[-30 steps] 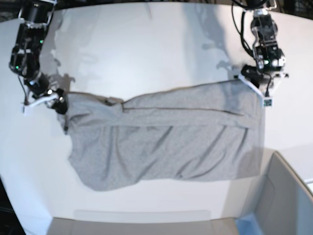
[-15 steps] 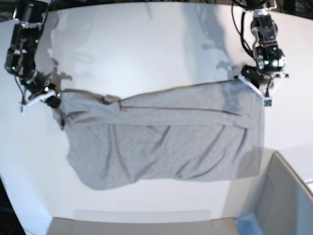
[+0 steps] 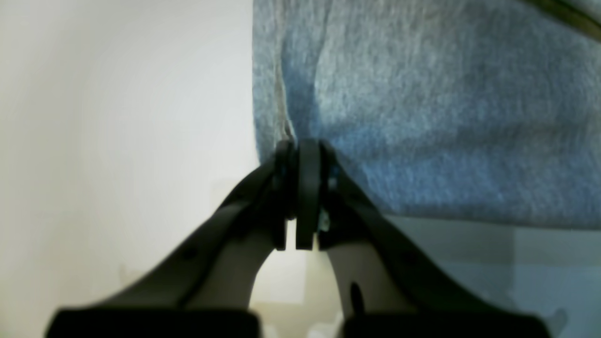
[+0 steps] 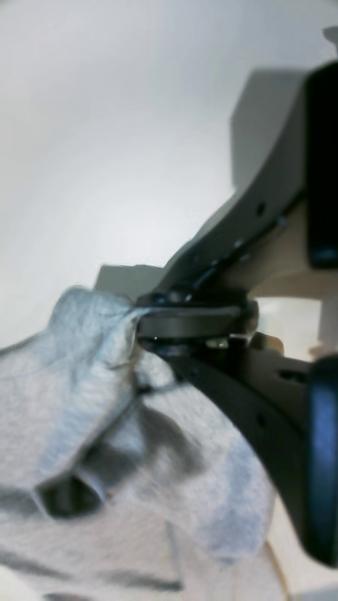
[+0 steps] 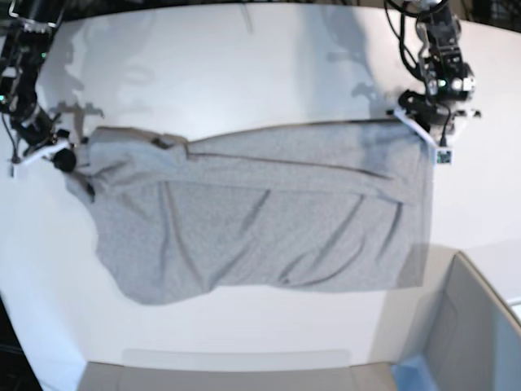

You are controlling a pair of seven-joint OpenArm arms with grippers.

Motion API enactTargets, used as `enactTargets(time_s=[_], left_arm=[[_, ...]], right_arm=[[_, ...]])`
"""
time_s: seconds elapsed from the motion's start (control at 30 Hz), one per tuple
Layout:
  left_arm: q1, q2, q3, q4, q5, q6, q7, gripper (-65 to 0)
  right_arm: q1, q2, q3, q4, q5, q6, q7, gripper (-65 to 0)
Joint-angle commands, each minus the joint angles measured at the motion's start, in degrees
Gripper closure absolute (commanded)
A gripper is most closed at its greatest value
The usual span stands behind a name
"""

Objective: Layout the t-shirt on the table in an organized manner, then fold the t-shirt properly

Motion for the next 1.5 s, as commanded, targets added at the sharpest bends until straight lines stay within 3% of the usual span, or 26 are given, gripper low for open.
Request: enactTargets(time_s=[0.0,0.4,0.53,0.7,0.83,0.97,1.07,1.3,1.47], left_arm=[[0.6,-0.6,-0.2,2.1,0.7,0.3,-0.9,0.0],[9.1,-0.6,4.2,6.3,0.7,0.4,-0.9,0.0],[12.0,-0.6,5.8,9.8,0.7,0.6,-0.9,0.0],[13.7,-0.6,5.3,11.3,0.7,0.7,-0.9,-13.0],[13.9,-0.7,5.3,11.7,0.8,0.8,-0.9,-21.4],[14.7,-0.7,5.2,11.7,0.8,0.9,-0.9,-21.5],[15.6,-0.6,4.0,12.4,0.8,0.9,-0.9,-21.5],[14.0,4.5,-6.4,12.4,0.8,0.6,-0.9,-21.5],[9.7,4.2,-7.1,12.4,0.7,0.5,-1.0,-21.6]], right_arm=[[0.1,1.7,2.3,0.8,-0.1,-0.1,1.4,0.0],[-8.9,1.7,3.8,5.1,0.2,0.1,1.6,0.0],[-9.6,0.5,7.4,5.2,0.2,0.1,1.6,0.0],[-12.6,-0.8,10.3,9.5,0.1,0.1,1.4,-0.1],[-14.4,-0.8,10.7,12.4,-0.1,0.1,1.4,-11.7],[-15.5,-0.8,10.8,15.2,-0.1,0.1,1.6,-20.1],[-15.6,-0.8,12.3,16.7,-0.2,0.1,1.6,-21.4],[-12.6,-1.1,16.9,20.6,-0.2,0.1,1.6,-21.4],[-8.0,2.2,12.1,21.9,-0.3,0.1,1.4,-21.4]])
